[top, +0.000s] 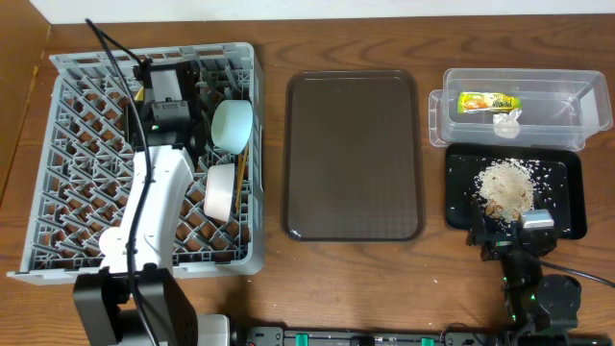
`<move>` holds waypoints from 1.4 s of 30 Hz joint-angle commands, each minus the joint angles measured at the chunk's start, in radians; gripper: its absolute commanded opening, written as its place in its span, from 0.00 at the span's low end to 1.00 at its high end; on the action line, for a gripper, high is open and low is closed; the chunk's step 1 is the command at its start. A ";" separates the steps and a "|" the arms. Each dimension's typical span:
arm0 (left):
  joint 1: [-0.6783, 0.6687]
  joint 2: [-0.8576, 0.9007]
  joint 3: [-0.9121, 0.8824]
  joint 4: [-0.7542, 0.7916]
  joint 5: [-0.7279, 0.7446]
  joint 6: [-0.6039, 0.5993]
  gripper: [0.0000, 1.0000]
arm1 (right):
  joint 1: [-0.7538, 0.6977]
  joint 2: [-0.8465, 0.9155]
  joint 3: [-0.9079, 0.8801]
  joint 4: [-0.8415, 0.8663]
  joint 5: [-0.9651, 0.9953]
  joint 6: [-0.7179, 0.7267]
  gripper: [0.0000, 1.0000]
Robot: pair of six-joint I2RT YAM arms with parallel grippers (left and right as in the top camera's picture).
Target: Sort waste into correct bins and load items into the dishwasher
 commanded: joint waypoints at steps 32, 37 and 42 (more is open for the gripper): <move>-0.598 -0.445 0.008 -0.383 0.776 -0.352 0.87 | -0.007 -0.005 -0.003 -0.001 -0.001 -0.012 0.99; -0.598 -0.461 0.008 -0.438 0.743 -0.347 0.89 | -0.007 -0.005 -0.003 -0.001 -0.001 -0.012 0.99; -0.561 -0.579 0.008 -0.438 0.742 -0.415 0.91 | -0.007 -0.005 -0.003 -0.001 -0.001 -0.012 0.99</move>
